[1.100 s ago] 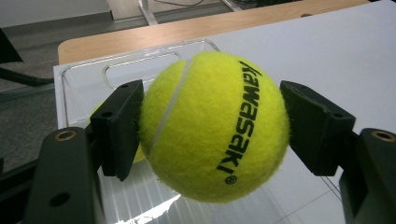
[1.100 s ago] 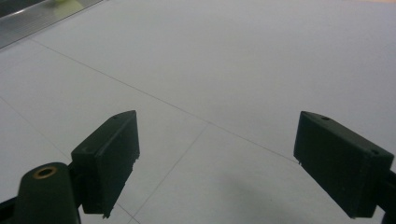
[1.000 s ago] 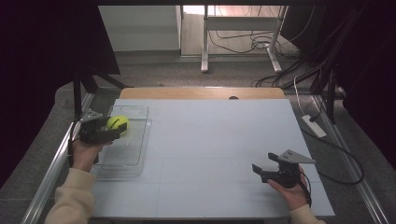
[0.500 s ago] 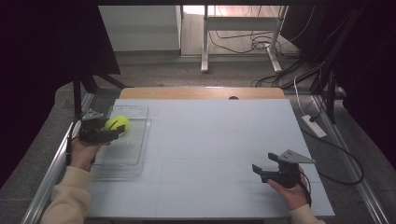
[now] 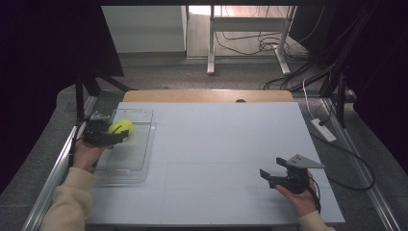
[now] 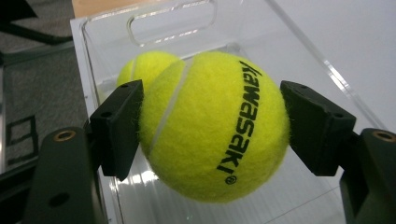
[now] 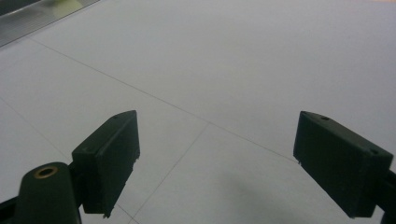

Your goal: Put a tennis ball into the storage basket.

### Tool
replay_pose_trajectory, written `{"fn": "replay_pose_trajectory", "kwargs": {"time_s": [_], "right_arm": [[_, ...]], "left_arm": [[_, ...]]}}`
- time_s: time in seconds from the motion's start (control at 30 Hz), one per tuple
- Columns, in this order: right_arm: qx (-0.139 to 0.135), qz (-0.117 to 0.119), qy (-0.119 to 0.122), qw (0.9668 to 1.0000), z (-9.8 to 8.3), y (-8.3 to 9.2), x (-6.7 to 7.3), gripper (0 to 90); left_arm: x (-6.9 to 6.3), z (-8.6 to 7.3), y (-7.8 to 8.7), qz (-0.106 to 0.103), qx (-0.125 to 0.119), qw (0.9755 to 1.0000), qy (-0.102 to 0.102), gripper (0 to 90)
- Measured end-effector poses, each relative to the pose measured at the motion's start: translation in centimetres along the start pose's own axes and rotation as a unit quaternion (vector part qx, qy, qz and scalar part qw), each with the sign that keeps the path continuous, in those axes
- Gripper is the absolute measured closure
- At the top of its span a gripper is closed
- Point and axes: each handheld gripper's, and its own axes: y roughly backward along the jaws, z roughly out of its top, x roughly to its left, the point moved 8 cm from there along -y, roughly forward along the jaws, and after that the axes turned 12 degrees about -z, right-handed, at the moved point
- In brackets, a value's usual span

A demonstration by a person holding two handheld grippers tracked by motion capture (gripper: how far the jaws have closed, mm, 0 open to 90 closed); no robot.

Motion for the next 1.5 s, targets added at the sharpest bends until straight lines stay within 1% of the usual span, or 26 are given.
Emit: {"fn": "replay_pose_trajectory", "kwargs": {"time_s": [0.1,0.23,0.3,0.37,0.47,0.57,0.87,0.9,0.97,1.07,1.13,1.27,1.33,1.37,1.43,1.5], "right_arm": [[0.0,0.0,0.0,1.0,0.0,0.0,0.0,14.7],[0.0,0.0,0.0,1.0,0.0,0.0,0.0,14.7],[0.0,0.0,0.0,1.0,0.0,0.0,0.0,14.7],[0.0,0.0,0.0,1.0,0.0,0.0,0.0,14.7],[0.0,0.0,0.0,1.0,0.0,0.0,0.0,14.7],[0.0,0.0,0.0,1.0,0.0,0.0,0.0,14.7],[-0.002,0.001,0.0,1.0,0.0,0.0,0.0,14.7],[0.0,0.0,0.001,1.0,0.0,0.0,0.0,14.7],[0.0,0.0,0.001,1.0,0.0,0.0,0.0,14.7],[-0.002,0.001,0.0,1.0,0.0,0.0,0.0,14.7],[-0.002,0.001,0.0,1.0,0.0,0.0,0.0,14.7],[0.0,0.0,0.001,1.0,0.0,0.0,0.0,14.7],[-0.001,0.0,0.001,1.0,0.0,0.0,0.0,14.7],[-0.002,0.001,0.0,1.0,0.0,0.0,0.0,14.7],[-0.002,0.001,0.0,1.0,0.0,0.0,0.0,14.7],[-0.002,0.001,0.0,1.0,0.0,0.0,0.0,14.7]], "left_arm": [[0.1,-0.2,-0.3,-0.002,0.009,0.9999,0.005,26.3],[0.1,-0.4,-0.6,0.002,0.018,0.9998,0.005,26.2],[0.3,-0.6,-0.8,0.004,0.027,0.9996,0.005,26.2],[0.3,-0.6,-0.8,0.004,0.028,0.9996,0.006,26.1],[0.4,-0.8,-0.8,0.011,0.033,0.9994,0.005,26.0],[0.3,-0.8,-0.8,0.012,0.033,0.9994,0.004,26.0],[0.5,-1.0,-0.7,0.016,0.033,0.9993,0.008,25.6],[0.6,-0.9,-0.7,0.018,0.031,0.9993,0.01,25.2],[0.6,-0.7,-0.5,0.023,0.021,0.9994,0.014,20.7],[0.4,-0.3,-0.1,0.023,0.014,0.9995,0.018,14.1],[0.1,-0.1,0.2,0.017,0.007,0.9997,0.018,12.8],[-0.4,0.1,0.6,0.005,-0.003,0.9999,0.012,10.7],[-0.6,0.2,0.7,0.0,-0.013,0.9999,0.01,9.7],[-0.6,0.2,0.7,0.0,-0.013,0.9999,0.01,9.6],[-0.9,0.2,0.8,-0.008,-0.018,0.9998,0.009,9.3],[-1.0,0.2,0.9,-0.012,-0.023,0.9996,0.006,9.3]]}}
